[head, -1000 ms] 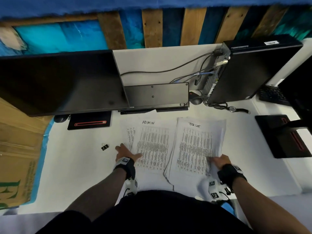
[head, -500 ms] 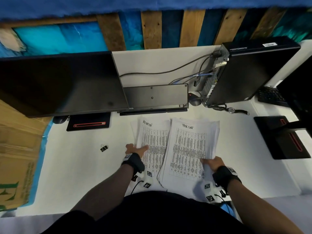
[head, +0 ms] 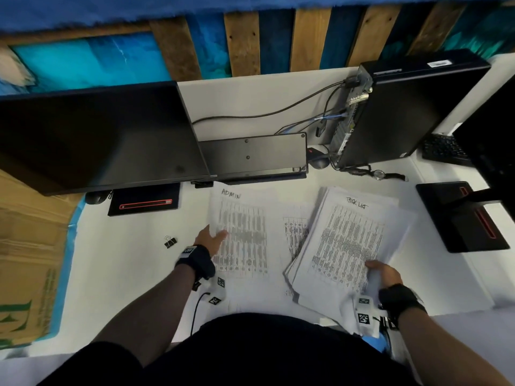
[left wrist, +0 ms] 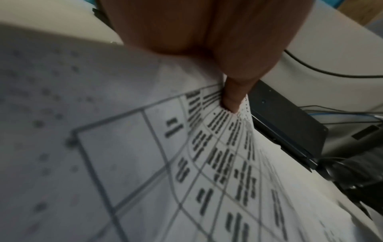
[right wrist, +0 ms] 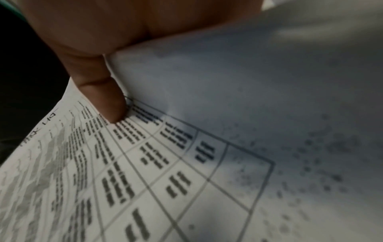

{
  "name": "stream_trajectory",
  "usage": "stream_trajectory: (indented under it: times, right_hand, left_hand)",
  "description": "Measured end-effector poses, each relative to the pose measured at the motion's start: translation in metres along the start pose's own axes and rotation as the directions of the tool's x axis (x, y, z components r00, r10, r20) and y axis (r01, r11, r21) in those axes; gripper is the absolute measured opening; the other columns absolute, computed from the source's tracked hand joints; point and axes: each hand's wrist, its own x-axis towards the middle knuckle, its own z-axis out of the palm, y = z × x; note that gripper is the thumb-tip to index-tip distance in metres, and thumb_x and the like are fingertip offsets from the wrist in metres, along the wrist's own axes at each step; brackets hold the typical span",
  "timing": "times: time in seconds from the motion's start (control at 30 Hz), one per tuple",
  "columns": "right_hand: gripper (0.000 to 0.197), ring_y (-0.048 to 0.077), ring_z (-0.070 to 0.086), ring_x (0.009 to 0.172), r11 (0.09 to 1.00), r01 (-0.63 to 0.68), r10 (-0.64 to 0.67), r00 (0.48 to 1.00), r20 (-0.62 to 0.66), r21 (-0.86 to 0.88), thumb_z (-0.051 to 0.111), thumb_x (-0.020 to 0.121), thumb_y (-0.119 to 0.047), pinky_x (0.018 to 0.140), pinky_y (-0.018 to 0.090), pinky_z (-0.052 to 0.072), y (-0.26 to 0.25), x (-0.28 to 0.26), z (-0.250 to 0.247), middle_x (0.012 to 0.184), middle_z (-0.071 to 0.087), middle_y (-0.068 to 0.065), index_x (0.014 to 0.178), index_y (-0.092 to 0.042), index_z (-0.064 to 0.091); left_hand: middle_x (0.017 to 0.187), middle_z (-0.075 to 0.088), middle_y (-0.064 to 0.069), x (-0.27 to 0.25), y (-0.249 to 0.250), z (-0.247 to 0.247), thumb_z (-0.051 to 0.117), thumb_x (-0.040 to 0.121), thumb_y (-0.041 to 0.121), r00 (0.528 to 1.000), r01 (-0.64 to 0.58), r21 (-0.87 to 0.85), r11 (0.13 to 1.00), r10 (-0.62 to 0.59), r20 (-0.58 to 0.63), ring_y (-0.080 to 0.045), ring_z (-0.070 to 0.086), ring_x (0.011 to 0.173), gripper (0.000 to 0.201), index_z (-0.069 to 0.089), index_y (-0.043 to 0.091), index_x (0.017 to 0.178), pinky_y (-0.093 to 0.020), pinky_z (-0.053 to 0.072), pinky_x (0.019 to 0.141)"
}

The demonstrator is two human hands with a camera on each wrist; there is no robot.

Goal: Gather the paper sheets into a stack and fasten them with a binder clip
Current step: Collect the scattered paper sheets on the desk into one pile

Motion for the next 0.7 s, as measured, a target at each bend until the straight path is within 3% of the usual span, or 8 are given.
stream_trajectory:
  times: [0.07,0.13,0.27,0.37,0.43,0.53,0.6,0.7]
  right_hand:
    - [0.057,0.035,0.061,0.093,0.998,-0.05,0.045,0.994,0.098,0.049,0.071,0.068,-0.019,0.08,0.041,0.05,-0.007,-0.033,0.008,0.114,0.063,0.016,0.121,-0.001,0.059]
    - [0.038,0.033,0.061,0.091,0.994,-0.054,0.034,0.979,0.199,0.097,0.058,0.08,-0.012,0.074,0.038,0.047,-0.009,-0.047,0.014,0.107,0.065,0.015,0.118,-0.005,0.058]
    - [0.068,0.036,0.061,0.093,1.0,-0.021,0.023,0.981,0.194,-0.013,0.082,0.045,-0.02,0.084,0.041,0.049,-0.004,-0.043,0.029,0.114,0.063,0.018,0.107,0.002,0.067]
    - [0.046,0.032,0.061,0.085,0.973,0.105,-0.078,0.988,0.137,-0.204,0.078,0.067,-0.018,0.068,0.032,0.05,-0.007,-0.058,0.055,0.109,0.065,0.021,0.106,0.003,0.063]
    - [0.05,0.031,0.064,0.083,0.878,0.2,-0.163,0.979,0.121,-0.435,0.074,0.073,-0.032,0.062,0.033,0.053,-0.006,-0.068,0.074,0.103,0.068,0.017,0.108,0.001,0.062]
    - [0.057,0.033,0.066,0.096,0.685,0.277,-0.242,0.959,0.149,-0.673,0.07,0.076,-0.039,0.083,0.039,0.057,-0.002,-0.076,0.095,0.112,0.066,0.017,0.119,-0.004,0.058]
    - [0.077,0.039,0.055,0.115,0.661,0.253,-0.267,0.959,0.093,-0.707,0.073,0.074,-0.034,0.095,0.042,0.05,-0.002,-0.077,0.102,0.132,0.049,0.019,0.138,-0.009,0.039]
    - [0.088,0.043,0.047,0.12,0.658,0.168,-0.235,0.972,0.011,-0.734,0.073,0.072,-0.039,0.099,0.049,0.046,-0.005,-0.078,0.109,0.136,0.035,0.019,0.142,-0.013,0.027]
  left_hand:
    - [0.127,0.062,-0.015,-0.006,0.0,0.011,0.061,0.088,0.044,0.999,-0.003,0.031,1.0,0.001,0.054,-0.032,0.058,0.115,0.056,0.054,0.008,0.13,-0.041,0.046,0.1]
    - [0.131,0.058,-0.012,-0.014,0.002,0.027,0.062,0.086,0.047,0.998,0.046,0.059,0.997,-0.049,0.043,-0.032,0.056,0.119,0.061,0.052,0.01,0.134,-0.039,0.046,0.101]
    - [0.147,0.029,-0.016,-0.031,0.017,0.058,0.062,0.085,0.044,0.985,0.162,0.274,0.948,-0.136,-0.108,-0.036,0.032,0.135,0.073,0.035,0.008,0.143,-0.047,0.036,0.107]
    - [0.152,0.023,-0.014,-0.039,0.028,0.073,0.058,0.088,0.043,0.992,0.124,0.239,0.963,-0.116,-0.046,-0.035,0.029,0.139,0.076,0.025,0.008,0.148,-0.046,0.033,0.11]
    - [0.154,0.024,-0.015,-0.039,0.033,0.082,0.048,0.093,0.047,0.996,0.077,0.198,0.977,-0.086,0.039,-0.034,0.031,0.14,0.072,0.023,0.009,0.149,-0.042,0.031,0.113]
    - [0.153,0.026,-0.018,-0.04,0.042,0.089,0.029,0.096,0.056,0.99,0.089,0.207,0.974,-0.11,0.093,-0.035,0.031,0.14,0.068,0.029,0.014,0.149,-0.041,0.027,0.116]
    - [0.15,0.028,-0.019,-0.041,0.044,0.089,0.023,0.093,0.063,0.991,0.107,0.258,0.96,-0.124,0.051,-0.037,0.029,0.138,0.072,0.036,0.016,0.146,-0.045,0.027,0.114]
    - [0.153,0.022,-0.013,-0.043,0.041,0.092,0.035,0.086,0.07,0.99,0.123,0.207,0.971,-0.135,0.046,-0.034,0.025,0.141,0.084,0.029,0.015,0.149,-0.047,0.028,0.114]
